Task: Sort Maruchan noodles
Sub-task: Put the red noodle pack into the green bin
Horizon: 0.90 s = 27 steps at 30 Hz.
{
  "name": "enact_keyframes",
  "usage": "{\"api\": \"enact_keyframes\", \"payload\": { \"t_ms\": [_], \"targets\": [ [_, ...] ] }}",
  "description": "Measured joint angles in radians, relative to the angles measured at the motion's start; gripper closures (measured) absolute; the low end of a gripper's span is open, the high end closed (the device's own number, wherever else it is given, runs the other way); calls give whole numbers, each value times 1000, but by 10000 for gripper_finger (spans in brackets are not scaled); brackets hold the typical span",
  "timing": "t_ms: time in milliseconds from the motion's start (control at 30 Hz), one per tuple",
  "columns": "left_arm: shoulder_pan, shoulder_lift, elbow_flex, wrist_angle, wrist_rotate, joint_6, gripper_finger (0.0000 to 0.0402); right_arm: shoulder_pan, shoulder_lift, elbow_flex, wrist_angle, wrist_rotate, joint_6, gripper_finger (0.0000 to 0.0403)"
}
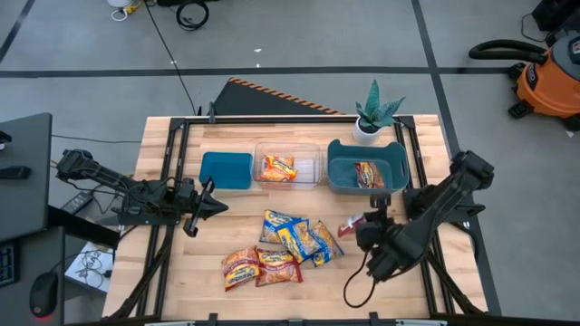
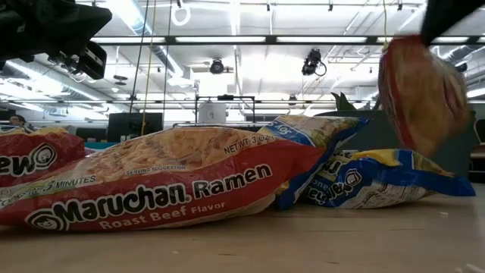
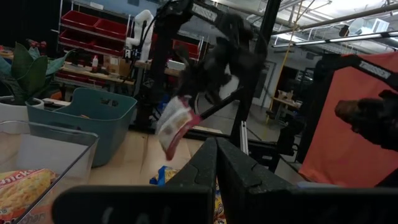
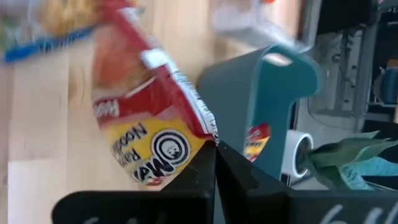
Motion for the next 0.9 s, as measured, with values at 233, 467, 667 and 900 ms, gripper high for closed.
{"api": "enact_keyframes", "payload": {
  "t_ms": [233,467,667,900],
  "targets": [
    [0,0,0,0,0,0,388,-50,-168,39,1,130,-34,395],
    [0,0,0,0,0,0,388,-176,-333,39,2,151,-85,394],
    [0,0,0,0,0,0,388,-340,-420,35,2,165,-183,394],
    [0,0,0,0,0,0,388,-530,-486,-54,2,132,-405,395]
  ]
}}
